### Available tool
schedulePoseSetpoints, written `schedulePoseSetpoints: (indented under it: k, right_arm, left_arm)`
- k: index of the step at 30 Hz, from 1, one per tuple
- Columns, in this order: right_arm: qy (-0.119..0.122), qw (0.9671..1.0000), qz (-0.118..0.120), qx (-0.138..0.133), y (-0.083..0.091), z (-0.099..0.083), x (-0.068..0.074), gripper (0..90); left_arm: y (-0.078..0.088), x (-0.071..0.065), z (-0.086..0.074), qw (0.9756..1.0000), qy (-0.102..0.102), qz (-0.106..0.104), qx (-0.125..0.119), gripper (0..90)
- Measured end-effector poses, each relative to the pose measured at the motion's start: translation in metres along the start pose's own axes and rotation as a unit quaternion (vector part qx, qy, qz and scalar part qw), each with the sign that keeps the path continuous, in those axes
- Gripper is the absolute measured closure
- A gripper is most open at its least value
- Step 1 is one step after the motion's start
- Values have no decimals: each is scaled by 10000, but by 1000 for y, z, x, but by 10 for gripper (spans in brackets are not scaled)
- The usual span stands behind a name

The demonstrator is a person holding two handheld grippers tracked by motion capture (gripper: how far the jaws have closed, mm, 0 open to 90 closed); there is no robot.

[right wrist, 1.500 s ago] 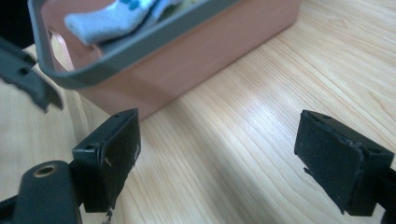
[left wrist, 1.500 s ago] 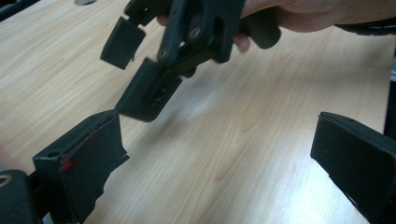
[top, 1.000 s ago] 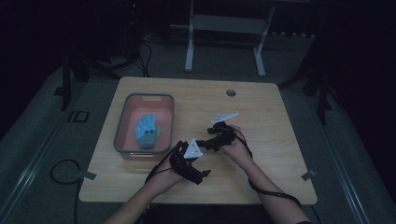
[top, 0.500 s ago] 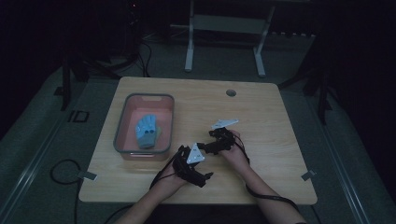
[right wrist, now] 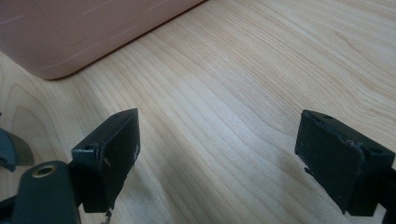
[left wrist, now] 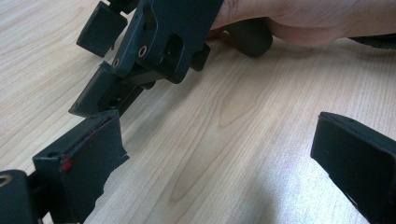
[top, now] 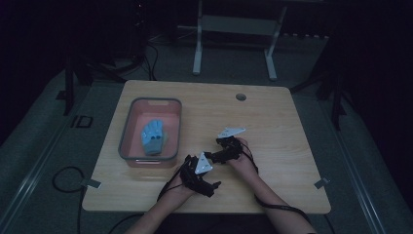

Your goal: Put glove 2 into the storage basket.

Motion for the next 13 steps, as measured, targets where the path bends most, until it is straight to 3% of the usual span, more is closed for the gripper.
schedulePoseSetpoints:
  k: [7, 13]
  right_arm:
    - [122, 9999, -79, -51, 0, -1, 0, 141]
    - [166, 9998, -110, -63, -1, -2, -1, 141]
  left_arm:
    - [-3, -1, -5, 9999, 48, -118, -48, 23]
    - [-3, -2, -5, 10000, -40, -65, -55, 23]
Point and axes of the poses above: each handheld gripper's, and its own axes: y roughly backward along the jaws, z roughly out of its top, x roughly to its left, the point moved 5 cm from there along -y, roughly forward along the jaws, and after that the axes turned 14 degrees about -z, right-handed, at the moved point
